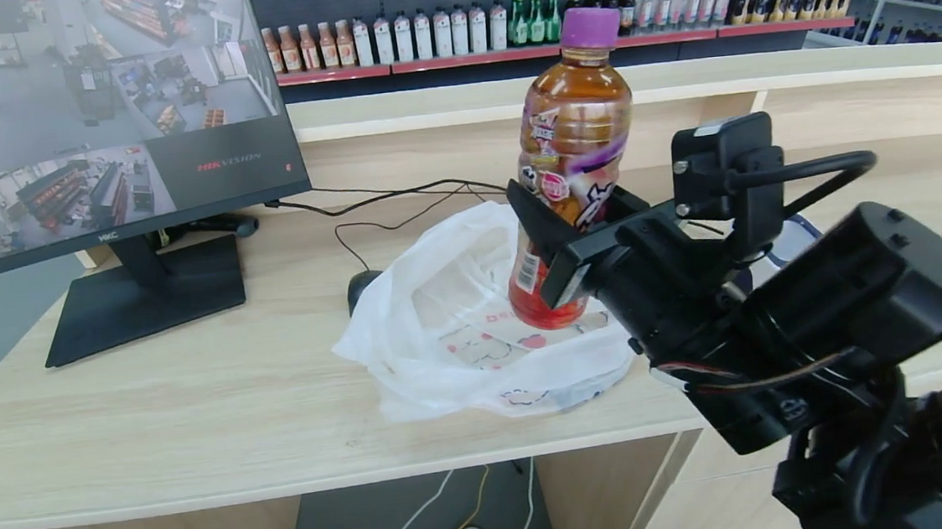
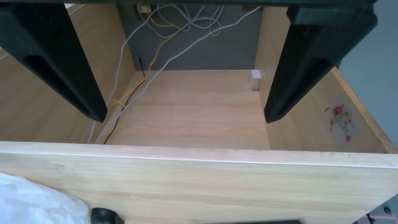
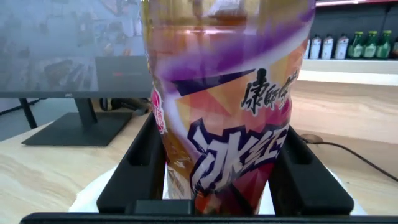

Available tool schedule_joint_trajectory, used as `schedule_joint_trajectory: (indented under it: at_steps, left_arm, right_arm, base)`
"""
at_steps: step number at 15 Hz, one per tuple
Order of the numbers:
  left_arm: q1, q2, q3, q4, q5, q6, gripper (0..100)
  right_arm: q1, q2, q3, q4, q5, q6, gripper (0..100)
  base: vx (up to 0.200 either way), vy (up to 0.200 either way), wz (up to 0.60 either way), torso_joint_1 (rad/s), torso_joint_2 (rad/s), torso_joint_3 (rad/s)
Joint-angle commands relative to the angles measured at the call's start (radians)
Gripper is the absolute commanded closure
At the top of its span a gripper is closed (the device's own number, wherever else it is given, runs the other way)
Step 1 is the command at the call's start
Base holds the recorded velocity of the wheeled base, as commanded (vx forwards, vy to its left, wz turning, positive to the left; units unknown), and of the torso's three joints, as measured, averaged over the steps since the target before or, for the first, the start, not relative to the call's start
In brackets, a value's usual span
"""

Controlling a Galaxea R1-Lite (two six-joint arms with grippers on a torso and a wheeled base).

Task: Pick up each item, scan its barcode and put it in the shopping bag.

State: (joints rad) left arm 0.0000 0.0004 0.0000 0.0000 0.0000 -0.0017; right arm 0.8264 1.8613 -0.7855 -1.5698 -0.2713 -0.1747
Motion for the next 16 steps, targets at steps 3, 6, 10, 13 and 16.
schedule_joint_trajectory:
  at_steps: [3, 6, 10, 13, 16]
  left_arm:
    - [0.000, 0.000, 0.000, 0.000, 0.000, 0.000, 0]
    - [0.000, 0.000, 0.000, 0.000, 0.000, 0.000, 0]
    - [0.000, 0.000, 0.000, 0.000, 0.000, -0.001, 0]
    - [0.000, 0.000, 0.000, 0.000, 0.000, 0.000, 0]
    - [0.000, 0.000, 0.000, 0.000, 0.000, 0.000, 0]
  right_arm:
    - [0.002, 0.199, -0.187, -0.001, 0.001, 0.000, 100]
    - [-0.009, 0.226, -0.268, 0.057, 0.004, 0.012, 100]
    - [-0.024, 0.322, -0.383, 0.085, 0.004, 0.017, 100]
    - [-0.056, 0.357, -0.419, 0.108, 0.034, 0.017, 100]
    - [-0.095, 0.395, -0.459, 0.136, 0.046, 0.015, 100]
  base:
    - [0.000, 0.000, 0.00, 0.000, 0.00, 0.000]
    - [0.000, 0.000, 0.00, 0.000, 0.00, 0.000]
    - [0.000, 0.000, 0.00, 0.000, 0.00, 0.000]
    - [0.000, 0.000, 0.00, 0.000, 0.00, 0.000]
    - [0.000, 0.000, 0.00, 0.000, 0.00, 0.000]
